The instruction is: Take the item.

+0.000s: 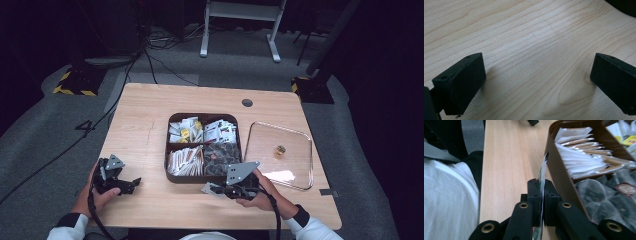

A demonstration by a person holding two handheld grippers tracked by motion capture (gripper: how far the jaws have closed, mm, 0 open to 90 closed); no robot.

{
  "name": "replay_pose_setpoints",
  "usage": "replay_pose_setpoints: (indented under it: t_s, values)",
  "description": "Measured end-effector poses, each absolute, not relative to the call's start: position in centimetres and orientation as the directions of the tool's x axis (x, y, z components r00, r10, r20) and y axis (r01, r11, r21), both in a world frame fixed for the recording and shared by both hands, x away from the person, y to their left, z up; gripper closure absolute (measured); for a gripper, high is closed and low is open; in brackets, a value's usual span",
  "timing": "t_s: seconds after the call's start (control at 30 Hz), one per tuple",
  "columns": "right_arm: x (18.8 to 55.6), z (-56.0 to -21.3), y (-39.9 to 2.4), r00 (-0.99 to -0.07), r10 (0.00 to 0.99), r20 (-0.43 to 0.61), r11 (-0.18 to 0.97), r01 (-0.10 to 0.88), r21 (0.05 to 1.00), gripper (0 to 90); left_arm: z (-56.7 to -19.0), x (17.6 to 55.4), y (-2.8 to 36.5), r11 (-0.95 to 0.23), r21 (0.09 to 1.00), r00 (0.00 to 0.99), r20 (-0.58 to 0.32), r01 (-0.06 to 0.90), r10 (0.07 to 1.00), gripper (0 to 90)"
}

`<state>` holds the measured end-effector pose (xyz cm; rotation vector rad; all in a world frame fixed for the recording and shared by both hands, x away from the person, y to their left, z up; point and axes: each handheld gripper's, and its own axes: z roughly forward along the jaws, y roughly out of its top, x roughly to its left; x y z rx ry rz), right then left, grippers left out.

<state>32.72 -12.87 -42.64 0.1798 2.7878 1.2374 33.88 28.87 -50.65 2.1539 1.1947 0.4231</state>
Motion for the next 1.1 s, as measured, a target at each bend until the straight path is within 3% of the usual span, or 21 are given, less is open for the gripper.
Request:
replay_pose_setpoints:
  t_s: [0.43,0.7,0.83,1.1]
  values:
    - [32.3,-44.5,-11.6,-0.995,0.096,0.005,0.714,0.072,0.696,86.6,-50.7,33.9,28.9,-0.389,0.662,0.537,-0.024,0.640,0.843,0.3]
    - [32.8,-45.0,-11.6,-0.993,0.114,0.019,0.728,0.096,0.679,81.6,-50.6,33.9,28.9,-0.390,0.662,0.537,-0.024,0.640,0.843,0.3]
    - [33.0,-45.0,-11.7,-0.992,0.123,0.012,0.729,0.098,0.678,75.8,-50.6,33.9,28.9,-0.390,0.662,0.537,-0.024,0.641,0.843,0.3]
    - [33.8,-43.8,-12.8,-0.982,0.186,-0.036,0.714,0.110,0.691,55.9,-50.6,33.9,28.9,-0.390,0.662,0.537,-0.024,0.640,0.843,0.3]
